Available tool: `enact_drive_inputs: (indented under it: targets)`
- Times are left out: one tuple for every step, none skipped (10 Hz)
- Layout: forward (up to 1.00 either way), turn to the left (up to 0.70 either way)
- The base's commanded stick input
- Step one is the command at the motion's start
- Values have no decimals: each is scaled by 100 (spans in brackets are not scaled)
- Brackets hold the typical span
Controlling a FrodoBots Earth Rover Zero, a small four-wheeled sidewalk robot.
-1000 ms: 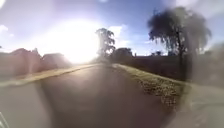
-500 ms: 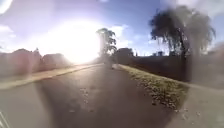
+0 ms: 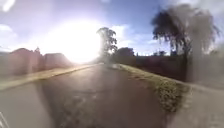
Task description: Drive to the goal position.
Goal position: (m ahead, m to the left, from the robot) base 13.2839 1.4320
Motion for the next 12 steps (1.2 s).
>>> enact_drive_inputs:
  targets:
    - [100, 0]
    - [100, 0]
    - [100, 0]
    - [100, 0]
    - [100, 0]
    - [100, 0]
    - [100, 0]
    - [100, 0]
    - [100, 0]
    - [100, 0]
    - [100, 0]
    - [100, -40]
